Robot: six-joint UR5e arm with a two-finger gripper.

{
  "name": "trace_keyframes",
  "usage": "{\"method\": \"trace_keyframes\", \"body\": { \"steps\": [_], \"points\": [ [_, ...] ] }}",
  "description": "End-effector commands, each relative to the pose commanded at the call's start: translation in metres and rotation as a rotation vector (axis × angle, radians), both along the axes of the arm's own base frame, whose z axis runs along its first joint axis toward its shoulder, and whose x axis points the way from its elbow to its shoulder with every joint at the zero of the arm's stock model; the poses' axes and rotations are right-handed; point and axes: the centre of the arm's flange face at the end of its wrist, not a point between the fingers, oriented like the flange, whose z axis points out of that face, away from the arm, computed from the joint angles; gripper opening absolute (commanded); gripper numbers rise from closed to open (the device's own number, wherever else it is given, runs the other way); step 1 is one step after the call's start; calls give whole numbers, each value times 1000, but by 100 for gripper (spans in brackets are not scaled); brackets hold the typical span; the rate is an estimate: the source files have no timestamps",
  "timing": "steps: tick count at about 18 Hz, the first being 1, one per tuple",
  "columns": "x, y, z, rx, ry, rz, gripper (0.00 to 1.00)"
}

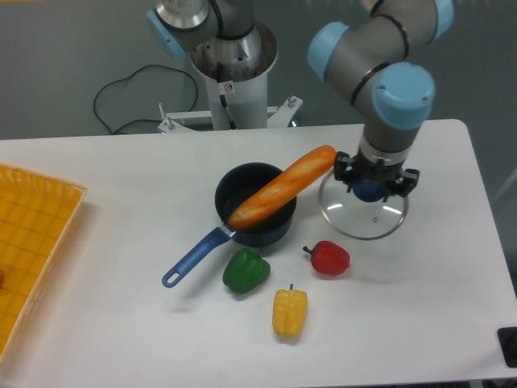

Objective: Close the pot lid
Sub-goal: 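Carry the glass lid in the gripper toward the dark blue saucepan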

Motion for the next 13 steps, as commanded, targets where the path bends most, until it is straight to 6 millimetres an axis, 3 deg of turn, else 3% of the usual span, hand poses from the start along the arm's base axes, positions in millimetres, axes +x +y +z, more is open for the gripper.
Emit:
{"method": "trace_keyframes", "body": {
  "steps": [13],
  "points": [
    [63, 29, -5, -7, -7, -17, 60]
  ]
}}
